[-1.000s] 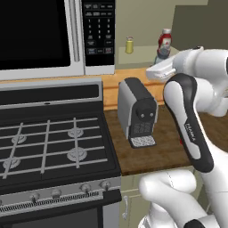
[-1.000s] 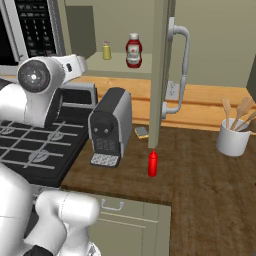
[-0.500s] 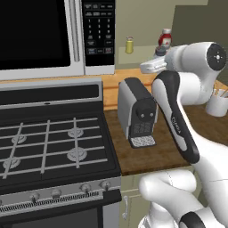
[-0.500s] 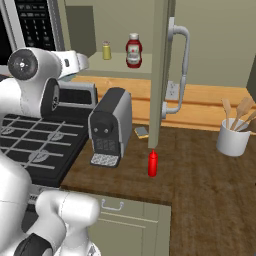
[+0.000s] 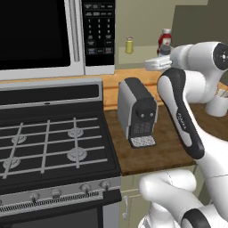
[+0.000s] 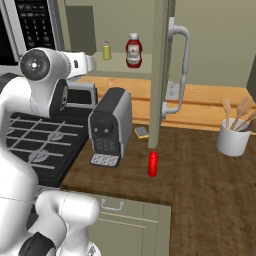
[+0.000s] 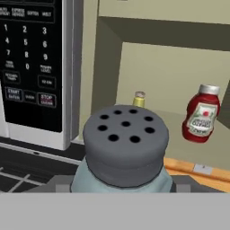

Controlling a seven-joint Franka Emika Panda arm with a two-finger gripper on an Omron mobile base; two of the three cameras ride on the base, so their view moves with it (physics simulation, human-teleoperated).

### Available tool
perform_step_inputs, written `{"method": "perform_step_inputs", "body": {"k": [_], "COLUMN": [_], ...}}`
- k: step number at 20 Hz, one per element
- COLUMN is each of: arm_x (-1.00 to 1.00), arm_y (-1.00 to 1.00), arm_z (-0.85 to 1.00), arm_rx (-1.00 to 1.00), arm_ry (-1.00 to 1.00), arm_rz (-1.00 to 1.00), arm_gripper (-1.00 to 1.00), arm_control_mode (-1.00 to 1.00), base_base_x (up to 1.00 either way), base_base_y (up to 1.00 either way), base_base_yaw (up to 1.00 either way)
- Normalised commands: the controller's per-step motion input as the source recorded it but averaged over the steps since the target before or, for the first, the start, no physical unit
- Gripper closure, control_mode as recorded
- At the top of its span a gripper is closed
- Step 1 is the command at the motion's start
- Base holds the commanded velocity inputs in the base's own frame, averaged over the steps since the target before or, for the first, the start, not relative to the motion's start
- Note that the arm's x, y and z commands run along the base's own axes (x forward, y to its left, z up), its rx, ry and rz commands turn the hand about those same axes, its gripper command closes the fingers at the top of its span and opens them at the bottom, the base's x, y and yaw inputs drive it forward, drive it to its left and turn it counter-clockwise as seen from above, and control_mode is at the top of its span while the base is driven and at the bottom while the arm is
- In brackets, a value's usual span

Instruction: Put the shaker and condiment bottle from the counter next to their counterparts in the cabinet.

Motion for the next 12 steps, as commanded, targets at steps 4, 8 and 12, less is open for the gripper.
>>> {"method": "perform_step_inputs", "body": {"k": [4,8,12], "arm_x": [0.08,0.32,0.33], "arm_y": [0.04,0.05,0.01], "arm_z": [-0.02,0.0,0.0], "arm_rx": [0.0,0.0,0.0], "arm_ry": [0.0,0.0,0.0], "arm_rz": [-0.01,-0.11,-0.11], "arm_gripper": [1.0,1.0,1.0], "arm_control_mode": [-1.0,-1.0,-1.0], "base_base_x": [0.0,0.0,0.0], "base_base_y": [0.0,0.0,0.0], "base_base_yaw": [0.0,0.0,0.0]}}
